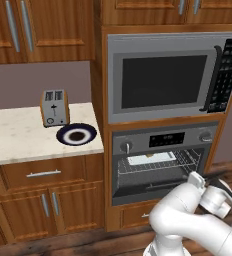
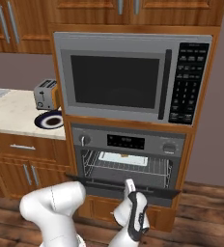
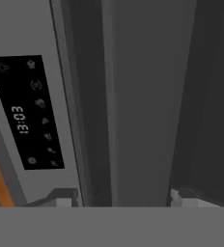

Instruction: Take the baked cake out of the oven and place it on the plate for cooling. Then close the oven door.

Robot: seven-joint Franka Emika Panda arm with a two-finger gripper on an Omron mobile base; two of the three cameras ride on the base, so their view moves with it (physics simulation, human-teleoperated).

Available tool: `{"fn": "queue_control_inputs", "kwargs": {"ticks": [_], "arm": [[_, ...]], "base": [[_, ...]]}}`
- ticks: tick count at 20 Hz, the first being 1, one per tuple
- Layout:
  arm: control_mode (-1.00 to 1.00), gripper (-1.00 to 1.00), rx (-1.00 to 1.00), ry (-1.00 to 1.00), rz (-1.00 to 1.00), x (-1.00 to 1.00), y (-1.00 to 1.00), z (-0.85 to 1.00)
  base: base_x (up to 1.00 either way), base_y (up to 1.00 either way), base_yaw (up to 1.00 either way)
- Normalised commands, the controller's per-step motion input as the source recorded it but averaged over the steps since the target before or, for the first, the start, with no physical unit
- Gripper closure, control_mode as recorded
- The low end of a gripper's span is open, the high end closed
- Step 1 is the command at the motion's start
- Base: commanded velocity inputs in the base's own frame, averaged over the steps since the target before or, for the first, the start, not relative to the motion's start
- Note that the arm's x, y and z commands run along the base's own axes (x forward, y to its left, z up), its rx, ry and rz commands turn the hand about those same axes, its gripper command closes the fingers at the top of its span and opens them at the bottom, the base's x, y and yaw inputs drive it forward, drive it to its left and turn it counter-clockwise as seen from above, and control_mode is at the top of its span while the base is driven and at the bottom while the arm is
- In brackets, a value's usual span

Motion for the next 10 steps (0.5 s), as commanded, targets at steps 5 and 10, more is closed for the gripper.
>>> {"fn": "queue_control_inputs", "kwargs": {"ticks": [5, 10], "arm": [[-1.00, -1.00, 0.00, 0.13, 0.00, -0.13, -0.13, 0.03], [-1.00, -1.00, -0.01, 0.29, 0.00, -0.09, -0.08, 0.13]], "base": [[0.00, 0.00, 0.00], [0.00, 0.00, 0.00]]}}
